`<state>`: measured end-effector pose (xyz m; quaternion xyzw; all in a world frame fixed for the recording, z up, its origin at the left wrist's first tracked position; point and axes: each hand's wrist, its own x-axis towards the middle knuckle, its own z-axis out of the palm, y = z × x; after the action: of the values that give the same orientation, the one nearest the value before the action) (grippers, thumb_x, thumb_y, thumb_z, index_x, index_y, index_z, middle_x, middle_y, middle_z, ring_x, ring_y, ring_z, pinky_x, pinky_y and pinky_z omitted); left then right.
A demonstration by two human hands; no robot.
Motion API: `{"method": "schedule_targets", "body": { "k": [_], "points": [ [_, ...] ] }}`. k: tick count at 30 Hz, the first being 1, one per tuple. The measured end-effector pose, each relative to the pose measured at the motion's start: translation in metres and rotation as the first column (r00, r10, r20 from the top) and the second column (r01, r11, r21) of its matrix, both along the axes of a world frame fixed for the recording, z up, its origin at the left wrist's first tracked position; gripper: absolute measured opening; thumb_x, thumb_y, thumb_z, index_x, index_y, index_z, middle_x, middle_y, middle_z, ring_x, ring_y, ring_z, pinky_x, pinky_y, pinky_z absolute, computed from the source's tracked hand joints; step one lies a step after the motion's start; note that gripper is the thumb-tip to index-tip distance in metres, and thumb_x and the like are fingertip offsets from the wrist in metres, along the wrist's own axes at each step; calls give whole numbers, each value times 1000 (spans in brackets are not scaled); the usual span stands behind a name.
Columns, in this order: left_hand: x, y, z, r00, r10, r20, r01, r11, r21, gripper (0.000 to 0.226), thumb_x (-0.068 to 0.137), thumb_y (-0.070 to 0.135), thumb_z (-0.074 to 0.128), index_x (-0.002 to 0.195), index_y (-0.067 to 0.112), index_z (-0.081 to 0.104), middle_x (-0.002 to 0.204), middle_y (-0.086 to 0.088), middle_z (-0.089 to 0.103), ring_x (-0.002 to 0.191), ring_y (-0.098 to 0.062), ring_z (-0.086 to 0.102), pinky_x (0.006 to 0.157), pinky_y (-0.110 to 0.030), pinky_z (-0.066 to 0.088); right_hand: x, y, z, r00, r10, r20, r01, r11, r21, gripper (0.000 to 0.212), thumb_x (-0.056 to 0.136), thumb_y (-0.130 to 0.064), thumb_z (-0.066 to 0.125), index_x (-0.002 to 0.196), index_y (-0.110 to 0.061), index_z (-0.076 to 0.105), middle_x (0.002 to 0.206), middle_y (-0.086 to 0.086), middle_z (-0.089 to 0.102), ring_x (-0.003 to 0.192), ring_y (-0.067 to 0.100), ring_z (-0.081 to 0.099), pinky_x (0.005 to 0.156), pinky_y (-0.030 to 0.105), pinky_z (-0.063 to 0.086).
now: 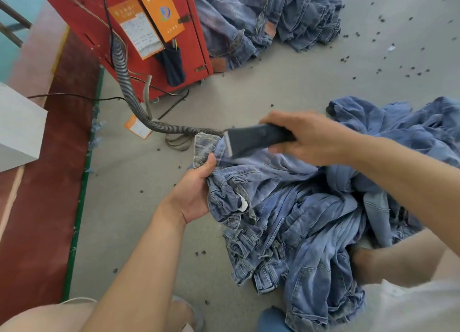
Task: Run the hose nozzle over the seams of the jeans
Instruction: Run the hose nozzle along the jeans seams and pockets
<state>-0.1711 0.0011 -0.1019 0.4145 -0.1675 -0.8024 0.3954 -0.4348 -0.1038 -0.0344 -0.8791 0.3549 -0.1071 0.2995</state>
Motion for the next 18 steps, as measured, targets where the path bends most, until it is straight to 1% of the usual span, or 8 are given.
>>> {"method": "schedule_targets", "body": {
  "k": [2, 4, 7, 10, 12, 14, 16, 18],
  "points": [
    [1, 2, 0, 1000, 0, -21, 0, 1000, -9, 57, 108, 50, 38, 140, 10, 63, 150, -19, 55, 138, -38, 53, 106, -47, 52, -17, -16, 0, 996, -55, -73, 56, 998, 10, 37, 92, -25, 75, 117, -41, 54, 90, -18, 65, 82, -3, 58, 71, 33, 43],
    [0, 3, -2, 998, 13, -59, -13, 1000, -6, 59, 109, 49, 36, 142, 8, 60, 151, -20, 52, 139, -39, 51, 108, -48, 50, -27, -21, -6, 974, -24, -225, 27, 1000, 12, 39, 91, -22, 75, 114, -43, 52, 90, -17, 65, 81, 3, 58, 71, 34, 43],
    [0, 2, -5, 995, 40, -91, -40, 999, -1, 61, 109, 48, 35, 145, 4, 56, 153, -24, 50, 140, -41, 50, 108, -50, 49, -20, -6, -28, 934, 50, -353, -52, 999, 2, 29, 93, -28, 71, 107, -43, 50, 92, -20, 57, 86, 8, 54, 84, 40, 40],
    [4, 3, -7, 995, 36, -95, -37, 999, -12, 60, 109, 48, 33, 142, 6, 60, 152, -23, 51, 139, -40, 51, 108, -50, 50, -12, 3, -36, 941, 62, -332, -87, 994, -60, 26, 95, -33, 69, 113, -36, 50, 101, -12, 58, 98, 17, 53, 93, 47, 39],
    [4, 3, -7, 992, 19, -126, -22, 1000, -22, 60, 110, 48, 29, 140, 8, 63, 152, -22, 52, 140, -40, 50, 109, -50, 49, -11, 3, -29, 969, 65, -237, -74, 997, -27, 30, 95, -29, 70, 117, -37, 52, 107, -11, 62, 103, 19, 55, 94, 48, 38],
    [2, 3, -8, 990, 17, -137, -21, 999, -26, 60, 111, 48, 28, 144, 9, 59, 154, -22, 49, 142, -40, 48, 111, -50, 47, -9, 4, -22, 990, 68, -120, -71, 997, -18, 36, 94, -25, 70, 123, -38, 53, 109, -12, 65, 101, 18, 58, 90, 45, 39],
    [0, 1, -7, 990, 24, -141, -27, 999, -19, 61, 110, 49, 29, 145, 8, 57, 154, -22, 49, 142, -39, 48, 110, -50, 47, -8, 1, -15, 998, 51, -30, -51, 999, 3, 40, 93, -22, 74, 124, -39, 53, 101, -15, 65, 92, 15, 58, 81, 38, 39],
    [0, 0, -8, 988, 26, -153, -30, 999, -23, 61, 110, 49, 30, 145, 6, 57, 154, -22, 49, 142, -39, 48, 110, -50, 48, -11, -5, -12, 999, 11, -46, -10, 1000, 21, 42, 93, -20, 75, 122, -40, 53, 97, -18, 63, 89, 13, 58, 77, 36, 39]
  ]
}}
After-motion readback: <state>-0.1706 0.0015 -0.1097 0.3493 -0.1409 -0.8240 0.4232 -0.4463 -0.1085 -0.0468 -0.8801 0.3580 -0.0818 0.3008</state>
